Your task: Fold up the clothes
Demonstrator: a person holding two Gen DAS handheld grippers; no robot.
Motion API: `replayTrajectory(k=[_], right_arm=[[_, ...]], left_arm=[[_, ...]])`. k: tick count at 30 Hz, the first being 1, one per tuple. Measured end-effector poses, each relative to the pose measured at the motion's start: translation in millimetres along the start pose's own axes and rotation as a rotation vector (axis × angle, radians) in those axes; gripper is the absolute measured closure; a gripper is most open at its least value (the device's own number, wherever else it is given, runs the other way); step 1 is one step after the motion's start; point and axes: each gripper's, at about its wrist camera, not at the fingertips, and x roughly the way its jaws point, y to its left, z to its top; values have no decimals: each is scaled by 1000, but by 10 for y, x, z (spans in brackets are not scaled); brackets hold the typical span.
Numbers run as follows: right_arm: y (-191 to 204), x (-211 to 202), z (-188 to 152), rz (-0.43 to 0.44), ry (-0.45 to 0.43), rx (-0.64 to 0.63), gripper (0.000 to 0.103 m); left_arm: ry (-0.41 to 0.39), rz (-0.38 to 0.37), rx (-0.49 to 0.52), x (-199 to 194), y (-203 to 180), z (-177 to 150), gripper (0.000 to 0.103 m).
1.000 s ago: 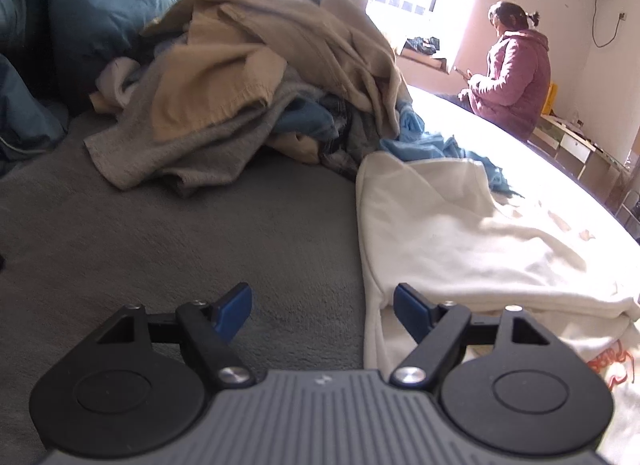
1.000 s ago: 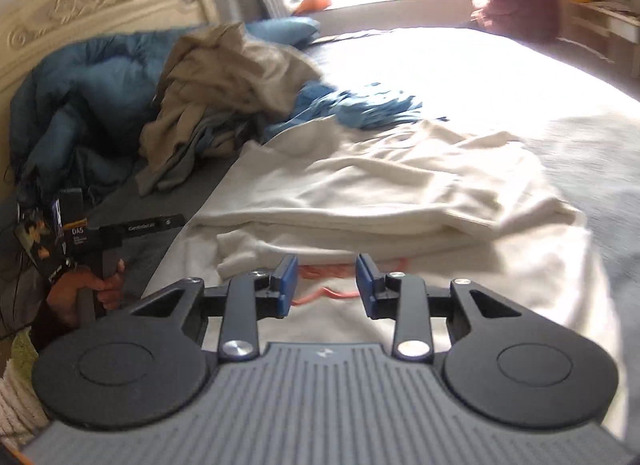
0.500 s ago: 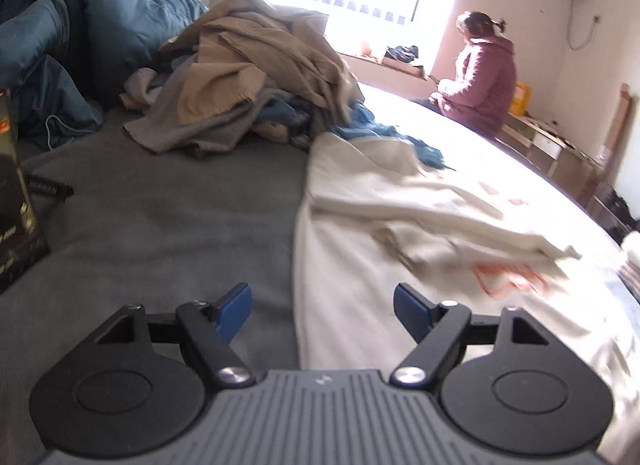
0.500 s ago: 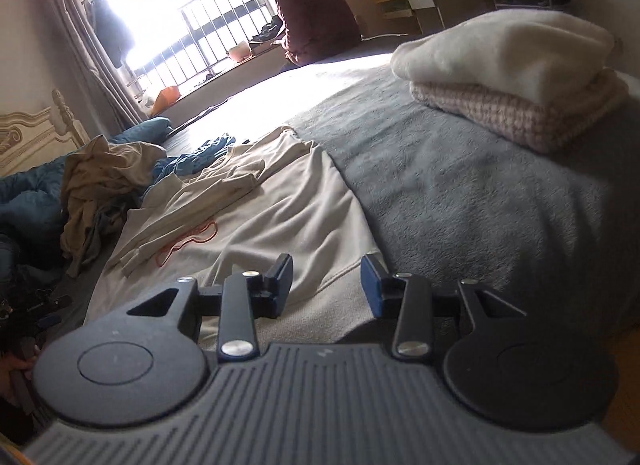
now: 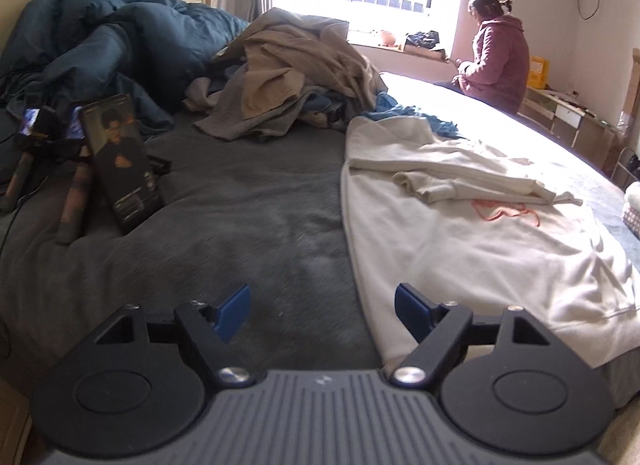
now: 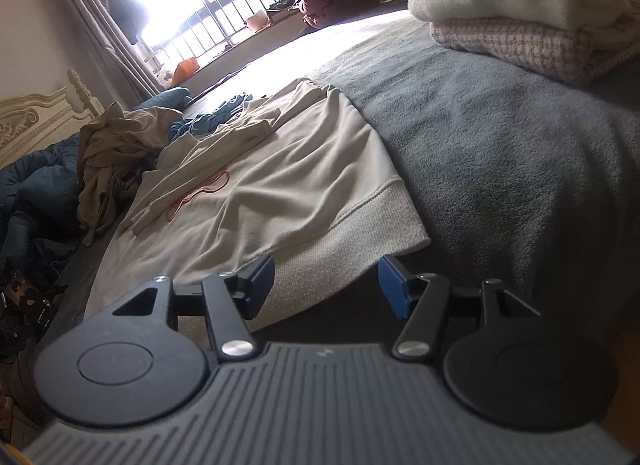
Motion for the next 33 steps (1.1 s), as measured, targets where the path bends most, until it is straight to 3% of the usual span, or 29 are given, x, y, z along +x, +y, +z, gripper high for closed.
replayTrajectory(k=[2,5,12,15,19,33], right_arm=[[-4,-9,-6,-4,0,3,44],[24,4,-2,1,-4,-3,39],[103,59,21,7,9,-10,33],[115,45,21,-1,7,-14,27],[86,49,19,-3,16,10,25],[110,-27,-1,-6,14,17,25]], left_arm=[[-13,40,10,-61,66,-40,23],[8,37,-27,-8,180,-94,22],[80,-183,-223,259,344,-378,22],[68,-250,-239,348,296,-462,22],[49,-317,-262,498,208,-488,22],[20,-367,-302,1003,159,-322,24]])
